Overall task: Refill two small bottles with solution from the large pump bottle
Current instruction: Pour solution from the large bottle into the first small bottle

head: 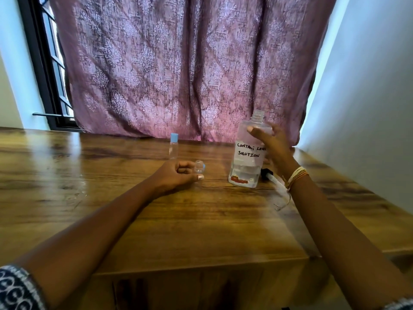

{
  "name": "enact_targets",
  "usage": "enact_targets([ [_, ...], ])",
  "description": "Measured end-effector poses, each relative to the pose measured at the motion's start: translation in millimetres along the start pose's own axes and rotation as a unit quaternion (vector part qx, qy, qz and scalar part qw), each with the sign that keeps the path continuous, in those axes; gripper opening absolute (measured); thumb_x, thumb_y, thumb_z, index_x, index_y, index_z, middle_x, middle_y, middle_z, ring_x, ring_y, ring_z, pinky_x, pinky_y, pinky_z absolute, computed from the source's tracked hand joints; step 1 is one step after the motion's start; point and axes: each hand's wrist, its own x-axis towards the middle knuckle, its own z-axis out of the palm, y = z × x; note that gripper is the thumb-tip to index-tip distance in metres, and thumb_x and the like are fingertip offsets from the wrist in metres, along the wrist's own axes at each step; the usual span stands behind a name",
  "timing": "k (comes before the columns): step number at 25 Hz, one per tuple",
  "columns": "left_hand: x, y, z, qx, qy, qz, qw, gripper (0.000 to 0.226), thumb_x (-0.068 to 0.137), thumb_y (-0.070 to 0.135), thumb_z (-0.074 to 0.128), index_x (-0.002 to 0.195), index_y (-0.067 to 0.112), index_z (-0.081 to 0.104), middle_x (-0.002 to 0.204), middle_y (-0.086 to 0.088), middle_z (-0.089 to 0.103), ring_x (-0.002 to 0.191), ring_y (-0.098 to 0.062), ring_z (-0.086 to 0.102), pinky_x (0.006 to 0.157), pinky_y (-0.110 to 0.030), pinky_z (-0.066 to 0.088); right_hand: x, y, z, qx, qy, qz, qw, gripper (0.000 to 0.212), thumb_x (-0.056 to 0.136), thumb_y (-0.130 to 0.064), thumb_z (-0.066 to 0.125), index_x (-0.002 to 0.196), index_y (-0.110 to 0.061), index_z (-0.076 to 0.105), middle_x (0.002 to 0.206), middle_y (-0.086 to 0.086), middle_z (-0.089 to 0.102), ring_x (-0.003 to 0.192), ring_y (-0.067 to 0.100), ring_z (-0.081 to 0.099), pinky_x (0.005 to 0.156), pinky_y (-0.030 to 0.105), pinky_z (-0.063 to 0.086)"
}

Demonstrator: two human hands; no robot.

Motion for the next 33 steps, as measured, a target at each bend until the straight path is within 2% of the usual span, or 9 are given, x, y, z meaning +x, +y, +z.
enact_targets([
  [2, 3, -2, -1, -0.044, -0.005, -0.003, 0.999, 0.022, 0.082, 0.014, 0.071, 0.104, 0.021, 0.069, 0.109, -0.016, 0.071, 0.094, -0.022, 0.069, 0.078, -0.027, 0.057, 8, 7, 0, 0.013, -0.027, 0.004, 1.000, 0.051, 0.077, -0.017, 0.079, 0.123, -0.004, 0.060, 0.106, 0.013, 0.073, 0.089, 0.028, 0.073, 0.075, 0.045, 0.061],
  [5, 8, -8, -3, -0.082, -0.010, 0.001, 0.997, 0.032, 0.080, 0.019, 0.073, 0.111, 0.016, 0.070, 0.112, -0.013, 0.072, 0.105, -0.029, 0.068, 0.091, -0.040, 0.055, 9, 8, 9, -0.018, -0.028, -0.038, 0.999, 0.047, 0.073, -0.013, 0.081, 0.115, -0.006, 0.061, 0.101, 0.010, 0.073, 0.081, 0.019, 0.074, 0.067, 0.034, 0.061],
  [11, 11, -6, -1, -0.090, -0.004, 0.017, 0.996, 0.029, 0.087, 0.006, 0.062, 0.115, 0.003, 0.066, 0.097, 0.001, 0.074, 0.078, -0.003, 0.070, 0.062, -0.015, 0.053, 5, 11, 36, -0.133, -0.031, -0.187, 0.973, 0.061, 0.063, -0.016, 0.090, 0.114, -0.012, 0.057, 0.103, -0.008, 0.065, 0.092, 0.001, 0.065, 0.079, 0.018, 0.056],
  [15, 12, -9, -1, -0.087, 0.003, 0.021, 0.996, 0.019, 0.085, 0.012, 0.066, 0.101, 0.018, 0.073, 0.097, 0.007, 0.077, 0.094, -0.011, 0.070, 0.081, -0.025, 0.055, 2, 24, 44, -0.212, -0.048, -0.279, 0.936, 0.071, 0.058, -0.021, 0.092, 0.119, -0.012, 0.056, 0.107, -0.013, 0.064, 0.091, -0.011, 0.060, 0.081, 0.002, 0.045],
  [18, 12, -9, -1, -0.084, 0.004, 0.025, 0.996, 0.019, 0.085, 0.011, 0.066, 0.101, 0.019, 0.073, 0.099, 0.005, 0.077, 0.096, -0.014, 0.070, 0.083, -0.027, 0.057, 5, 32, 43, -0.266, -0.088, -0.311, 0.908, 0.071, 0.057, -0.027, 0.092, 0.118, -0.015, 0.058, 0.108, -0.009, 0.064, 0.094, 0.008, 0.062, 0.081, 0.013, 0.051],
  [21, 11, -8, -1, -0.104, 0.015, 0.018, 0.994, 0.018, 0.085, 0.005, 0.064, 0.099, 0.013, 0.072, 0.090, 0.004, 0.077, 0.085, -0.012, 0.071, 0.071, -0.022, 0.058, 6, 36, 44, -0.295, -0.120, -0.321, 0.892, 0.074, 0.057, -0.028, 0.092, 0.122, -0.013, 0.059, 0.113, -0.001, 0.067, 0.097, 0.011, 0.061, 0.081, 0.012, 0.047],
  [23, 11, -9, 0, -0.101, 0.019, 0.021, 0.995, 0.018, 0.085, 0.004, 0.065, 0.101, 0.008, 0.071, 0.090, 0.000, 0.077, 0.080, -0.010, 0.071, 0.064, -0.019, 0.056, 5, 38, 44, -0.305, -0.142, -0.332, 0.881, 0.077, 0.058, -0.033, 0.091, 0.124, -0.012, 0.058, 0.119, 0.004, 0.067, 0.102, 0.011, 0.060, 0.089, 0.021, 0.051],
  [27, 11, -9, 1, -0.111, 0.026, 0.028, 0.993, 0.023, 0.082, 0.005, 0.068, 0.105, 0.004, 0.070, 0.104, -0.019, 0.073, 0.090, -0.022, 0.070, 0.073, -0.030, 0.059, 1, 38, 48, -0.309, -0.170, -0.380, 0.855, 0.077, 0.061, -0.055, 0.075, 0.120, -0.007, 0.061, 0.115, 0.010, 0.070, 0.100, 0.020, 0.065, 0.089, 0.030, 0.050],
  [33, 10, -6, 1, -0.103, 0.032, 0.040, 0.993, 0.015, 0.082, 0.004, 0.068, 0.096, 0.009, 0.072, 0.086, -0.003, 0.076, 0.078, -0.012, 0.071, 0.062, -0.020, 0.056, 4, 38, 52, -0.312, -0.160, -0.446, 0.823, 0.060, 0.067, -0.040, 0.086, 0.112, -0.007, 0.064, 0.103, 0.007, 0.072, 0.088, 0.021, 0.069, 0.079, 0.037, 0.057],
])
